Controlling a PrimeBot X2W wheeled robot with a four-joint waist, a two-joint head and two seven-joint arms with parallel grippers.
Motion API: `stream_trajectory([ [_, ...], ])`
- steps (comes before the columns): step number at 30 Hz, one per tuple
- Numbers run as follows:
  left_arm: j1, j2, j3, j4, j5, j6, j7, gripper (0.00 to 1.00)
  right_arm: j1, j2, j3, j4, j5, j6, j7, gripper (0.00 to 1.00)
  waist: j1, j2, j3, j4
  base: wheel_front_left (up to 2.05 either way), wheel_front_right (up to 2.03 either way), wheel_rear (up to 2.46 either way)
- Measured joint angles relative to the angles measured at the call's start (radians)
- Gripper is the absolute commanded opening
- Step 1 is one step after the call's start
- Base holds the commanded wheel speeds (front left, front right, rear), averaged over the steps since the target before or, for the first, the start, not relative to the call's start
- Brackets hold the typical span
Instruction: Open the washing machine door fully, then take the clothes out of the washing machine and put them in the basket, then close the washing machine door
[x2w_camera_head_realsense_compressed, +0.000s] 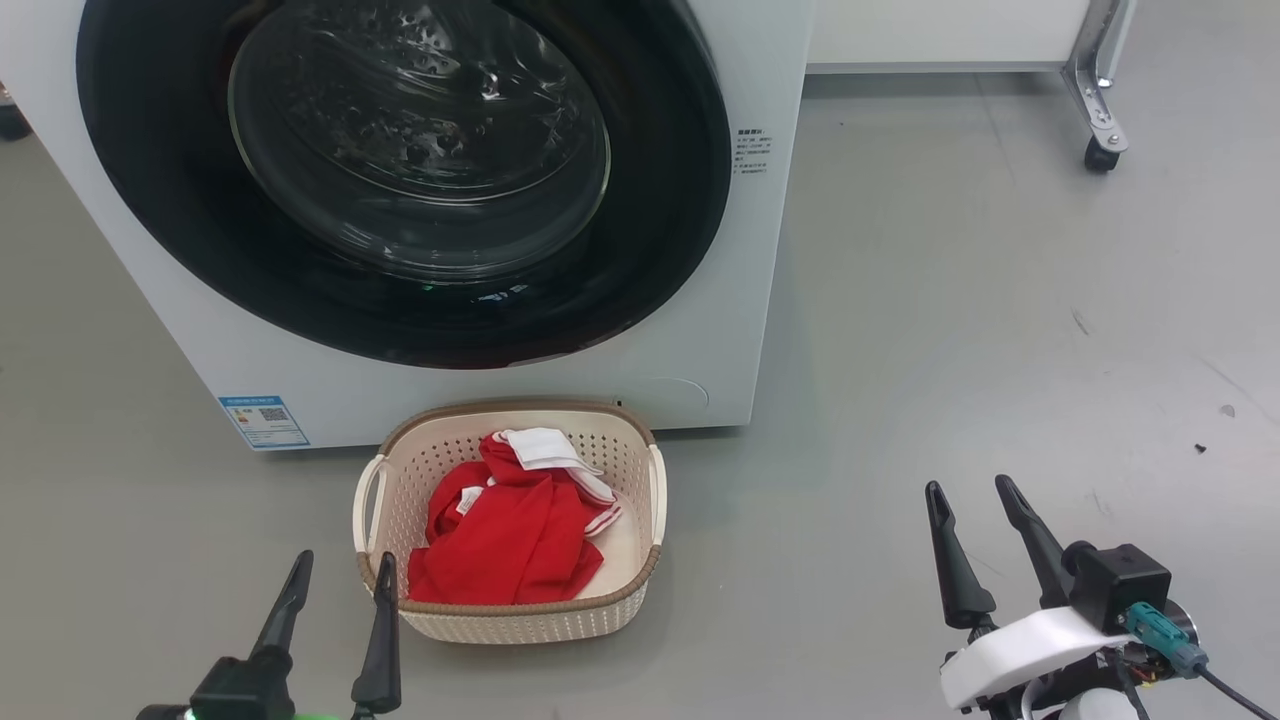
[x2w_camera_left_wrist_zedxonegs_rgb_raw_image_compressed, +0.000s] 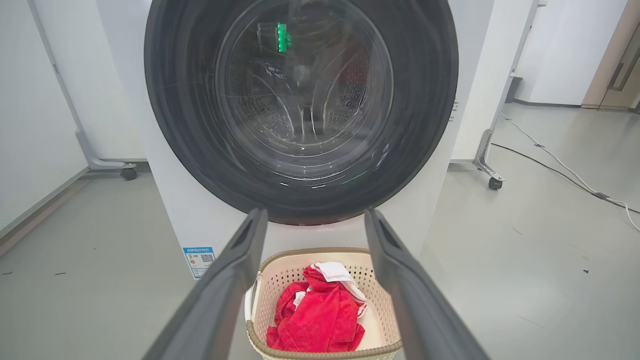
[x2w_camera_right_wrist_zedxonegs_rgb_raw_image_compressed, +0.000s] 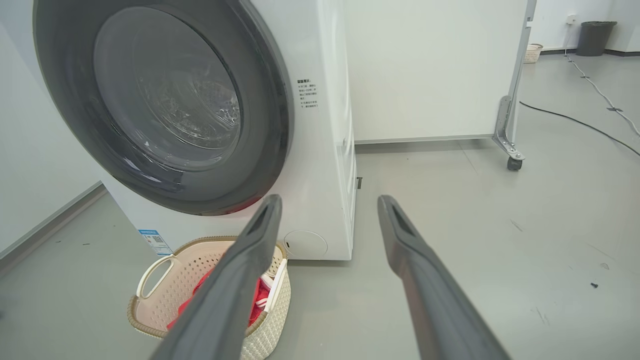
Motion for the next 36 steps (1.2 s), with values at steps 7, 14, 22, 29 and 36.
stream_trajectory([
  [7,0.001,0.000,-0.008,-0.006,0.000,-0.001,0.000,1.00,0.019,0.001,-0.003,-0.019,-0.001,-0.007,0.000,1.00,0.0000,0.0000,-0.005,-0.006,0.00,0.00,0.00],
  [14,0.006,0.001,-0.008,-0.016,0.000,-0.001,0.000,1.00,0.020,0.002,-0.004,-0.038,-0.005,-0.008,0.000,1.00,0.0000,0.0000,-0.006,-0.011,0.00,0.00,0.00],
  [22,0.006,0.001,-0.010,-0.021,0.000,-0.001,0.000,1.00,0.039,0.003,-0.005,-0.052,-0.010,-0.009,0.000,1.00,0.0000,0.0000,-0.003,-0.015,0.00,0.00,0.00],
  [29,0.006,0.001,-0.012,-0.022,0.000,-0.001,0.000,1.00,0.042,0.003,-0.007,-0.058,-0.015,-0.016,0.000,1.00,0.0000,0.0000,0.001,-0.018,0.00,0.00,0.00],
  [36,0.006,0.001,-0.012,-0.026,0.000,-0.001,0.000,1.00,0.045,0.003,-0.009,-0.064,-0.016,-0.016,0.000,1.00,0.0000,0.0000,0.003,-0.021,0.00,0.00,0.00],
])
